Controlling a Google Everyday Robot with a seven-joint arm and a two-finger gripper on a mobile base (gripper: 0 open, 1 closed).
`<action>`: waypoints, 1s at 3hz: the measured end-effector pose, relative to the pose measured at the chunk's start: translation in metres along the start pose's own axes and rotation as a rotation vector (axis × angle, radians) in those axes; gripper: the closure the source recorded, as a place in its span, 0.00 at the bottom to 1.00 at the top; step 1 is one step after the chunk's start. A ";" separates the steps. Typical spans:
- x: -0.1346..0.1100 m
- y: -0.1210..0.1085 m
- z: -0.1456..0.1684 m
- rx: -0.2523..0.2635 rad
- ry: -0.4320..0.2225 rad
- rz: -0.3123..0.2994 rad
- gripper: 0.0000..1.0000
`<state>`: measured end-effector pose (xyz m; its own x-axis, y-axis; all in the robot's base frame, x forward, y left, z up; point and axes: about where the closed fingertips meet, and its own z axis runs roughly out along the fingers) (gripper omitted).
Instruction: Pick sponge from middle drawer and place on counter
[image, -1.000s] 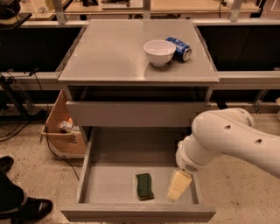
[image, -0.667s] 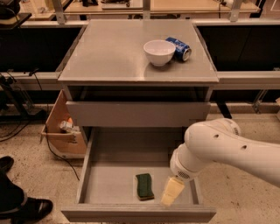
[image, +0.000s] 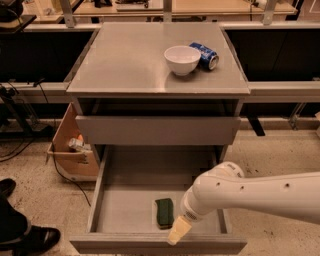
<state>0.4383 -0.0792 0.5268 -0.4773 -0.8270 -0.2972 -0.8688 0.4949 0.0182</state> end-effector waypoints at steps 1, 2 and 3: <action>-0.004 -0.010 0.042 0.013 -0.023 0.063 0.00; -0.007 -0.011 0.044 0.016 -0.031 0.084 0.00; -0.017 -0.011 0.045 -0.001 -0.093 0.100 0.00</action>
Offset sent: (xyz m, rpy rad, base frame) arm 0.0143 0.0091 -0.0348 0.0200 -0.0051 -0.0571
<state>0.4619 -0.0586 0.4883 -0.5471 -0.7452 -0.3812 -0.8178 0.5730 0.0535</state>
